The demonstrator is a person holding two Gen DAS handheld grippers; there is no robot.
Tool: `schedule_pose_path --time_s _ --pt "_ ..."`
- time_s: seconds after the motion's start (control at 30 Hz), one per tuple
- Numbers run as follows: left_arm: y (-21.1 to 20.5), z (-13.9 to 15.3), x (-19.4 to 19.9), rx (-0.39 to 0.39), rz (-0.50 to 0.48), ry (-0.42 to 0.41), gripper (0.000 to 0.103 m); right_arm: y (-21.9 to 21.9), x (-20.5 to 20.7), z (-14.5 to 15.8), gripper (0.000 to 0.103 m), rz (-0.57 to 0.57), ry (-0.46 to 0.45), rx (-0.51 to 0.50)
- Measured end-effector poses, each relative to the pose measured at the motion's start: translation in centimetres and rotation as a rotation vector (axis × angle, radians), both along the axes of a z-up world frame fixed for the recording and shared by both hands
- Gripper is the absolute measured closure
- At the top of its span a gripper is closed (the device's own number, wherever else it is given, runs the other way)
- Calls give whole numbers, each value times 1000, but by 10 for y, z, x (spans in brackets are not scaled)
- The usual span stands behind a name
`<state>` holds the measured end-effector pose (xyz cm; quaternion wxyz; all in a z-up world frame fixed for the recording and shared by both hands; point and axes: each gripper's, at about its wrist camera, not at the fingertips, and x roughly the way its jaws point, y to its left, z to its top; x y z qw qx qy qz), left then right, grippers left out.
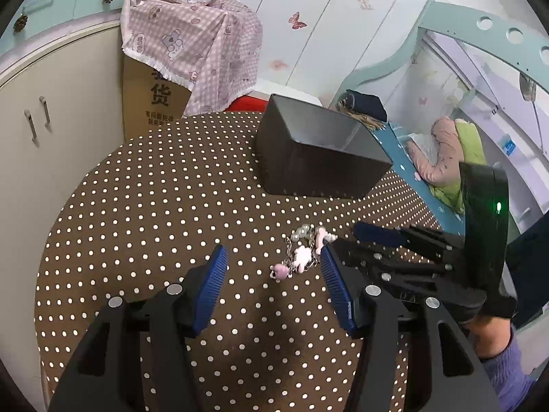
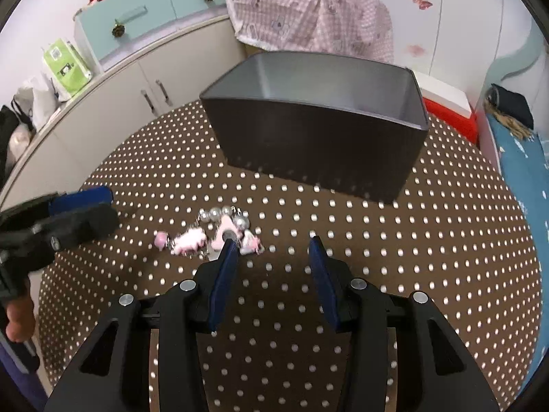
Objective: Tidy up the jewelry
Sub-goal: 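Grasp the pearl-and-silver charm chain with the left gripper while the right grasps a small white charm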
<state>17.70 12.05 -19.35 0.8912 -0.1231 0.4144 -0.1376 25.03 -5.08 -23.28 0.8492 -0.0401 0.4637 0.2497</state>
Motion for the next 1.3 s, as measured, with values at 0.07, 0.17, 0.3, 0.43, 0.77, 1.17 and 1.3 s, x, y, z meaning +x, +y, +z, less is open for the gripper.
schedule_pose_path --time_s 0.07,0.17,0.3,0.43,0.77,1.17,1.3 --pt "0 -2 0 11 -1 1 49 3 0 0 60 15 -7 -8" --pt "-1 -4 0 17 -7 0 49 12 1 -1 60 37 -25 -30" --pt "0 -6 2 0 -13 2 49 18 -3 -1 76 65 -66 -80" --pt "3 -6 7 -14 -7 8 49 17 -4 1 86 78 -58 -74" --pt "11 -3 16 -44 -5 15 49 -30 -16 31 87 0 -101 -21" --pt "-39 -5 40 57 -84 14 49 -67 -16 17 87 -44 -62 33" --pt "-65 -7 53 176 -138 -2 51 -70 -15 14 87 -43 -57 53"
